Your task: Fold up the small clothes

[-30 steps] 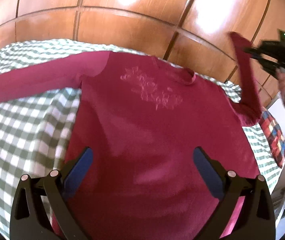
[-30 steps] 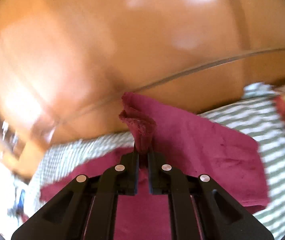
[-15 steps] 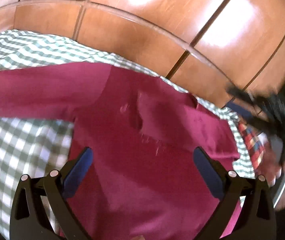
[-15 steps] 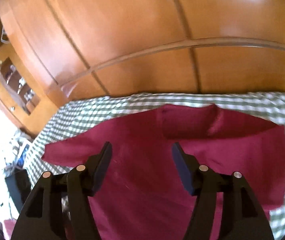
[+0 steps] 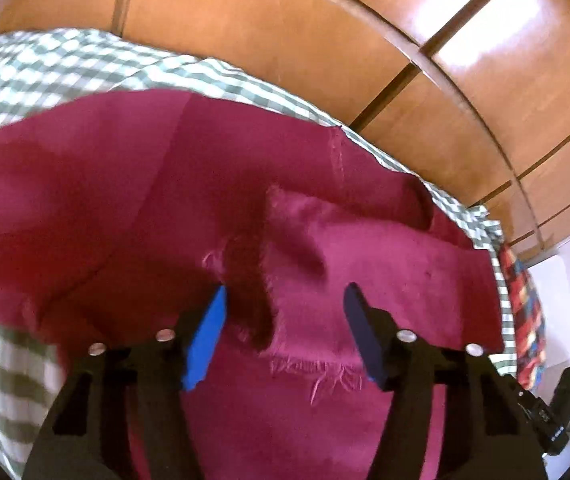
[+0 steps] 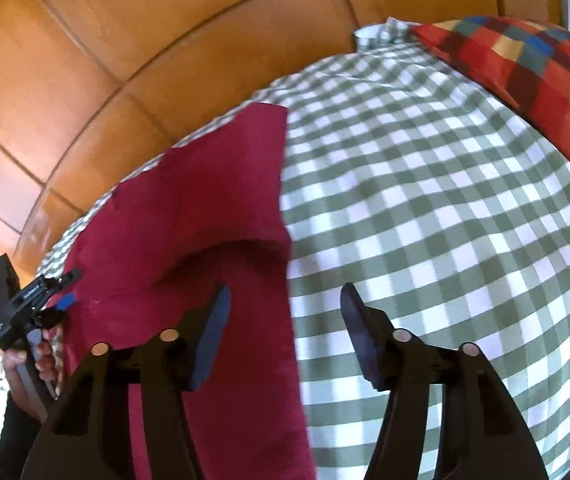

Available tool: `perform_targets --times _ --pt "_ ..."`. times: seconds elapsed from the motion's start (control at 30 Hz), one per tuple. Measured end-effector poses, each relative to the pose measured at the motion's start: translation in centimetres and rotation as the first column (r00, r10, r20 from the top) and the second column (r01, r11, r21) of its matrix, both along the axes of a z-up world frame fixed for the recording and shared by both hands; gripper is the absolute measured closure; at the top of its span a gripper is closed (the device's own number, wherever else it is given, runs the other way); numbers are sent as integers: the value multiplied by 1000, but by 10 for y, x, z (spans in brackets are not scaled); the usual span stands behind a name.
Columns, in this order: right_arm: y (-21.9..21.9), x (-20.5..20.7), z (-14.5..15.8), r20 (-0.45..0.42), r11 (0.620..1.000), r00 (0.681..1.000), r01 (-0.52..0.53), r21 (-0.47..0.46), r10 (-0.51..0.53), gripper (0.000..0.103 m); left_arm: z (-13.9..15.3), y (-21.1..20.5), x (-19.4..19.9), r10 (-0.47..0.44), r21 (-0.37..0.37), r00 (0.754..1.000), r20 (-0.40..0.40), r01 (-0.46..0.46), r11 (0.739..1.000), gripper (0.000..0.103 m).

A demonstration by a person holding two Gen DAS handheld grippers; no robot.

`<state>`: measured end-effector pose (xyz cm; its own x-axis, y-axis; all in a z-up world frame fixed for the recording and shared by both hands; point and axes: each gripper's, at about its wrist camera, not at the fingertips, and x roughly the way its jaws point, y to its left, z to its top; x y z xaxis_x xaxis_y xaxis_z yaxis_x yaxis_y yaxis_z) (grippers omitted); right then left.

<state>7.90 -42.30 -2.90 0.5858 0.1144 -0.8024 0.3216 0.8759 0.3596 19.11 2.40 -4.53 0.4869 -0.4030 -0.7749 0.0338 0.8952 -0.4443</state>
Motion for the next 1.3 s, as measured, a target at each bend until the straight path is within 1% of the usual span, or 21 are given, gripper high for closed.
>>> perform_targets --times 0.03,0.07,0.13,0.2,0.3,0.37,0.4,0.47,0.6,0.67,0.73,0.8,0.87,0.9,0.97,1.03,1.1,1.17,1.2,1.23,1.3 --pt "0 4 -1 -5 1000 1000 -1 -28 1 49 0 -3 2 -3 14 1000 4 2 1000 66" --pt "3 11 -2 -13 999 1000 -5 -54 4 53 1 -8 5 -15 23 1000 9 15 1000 88" --pt "11 27 -5 -25 994 1000 -17 -107 15 57 10 -10 7 -19 33 999 33 17 999 95" --pt "16 36 -5 -19 988 1000 -18 -156 16 60 32 -7 6 -2 15 994 109 1 1000 96" --pt "20 45 -4 -13 990 999 -41 -134 39 60 56 3 6 33 3 983 178 -34 999 97" --pt "26 46 -7 -61 979 996 -80 -186 70 60 54 3 9 20 46 986 166 -28 999 97" --pt "28 44 -6 -75 976 994 -89 -199 76 60 47 1 11 3 84 990 143 -15 996 97" --pt "33 35 3 -67 971 992 -115 -208 103 60 32 0 9 -15 128 994 112 1 992 96" --pt "49 30 31 25 962 984 -166 -218 175 60 16 4 8 2 96 997 83 -10 995 96" --pt "60 44 42 70 955 975 -189 -227 209 60 15 6 10 9 92 997 81 -17 996 96" --pt "66 65 39 70 954 975 -189 -233 210 60 16 7 12 12 89 996 86 -20 996 96" --pt "67 87 26 37 959 980 -181 -216 193 60 21 8 12 25 105 995 101 -36 994 94" --pt "68 108 -1 -45 957 987 -161 -240 155 60 18 11 14 49 164 993 108 -66 984 94" --pt "68 113 -16 -75 957 987 -159 -241 145 60 14 14 16 58 175 993 100 -75 982 94" --pt "75 108 -23 -29 946 989 -146 -289 144 59 0 23 18 71 140 996 54 -78 987 90" --pt "86 101 -27 5 920 989 -136 -367 148 58 -5 28 15 77 112 995 58 -83 990 89" --pt "93 98 -28 13 902 989 -127 -413 145 58 -2 29 8 76 103 995 64 -82 991 86" --pt "93 100 -28 6 897 990 -128 -423 144 57 3 32 -2 78 84 995 64 -83 993 61" --pt "93 101 -28 6 895 990 -128 -427 144 57 6 37 -9 84 71 994 71 -89 993 57" --pt "93 101 -28 8 894 990 -126 -430 144 57 10 44 -18 103 64 992 71 -108 992 46" --pt "94 101 -28 11 891 990 -124 -437 143 57 13 59 -31 123 23 989 76 -125 992 44"
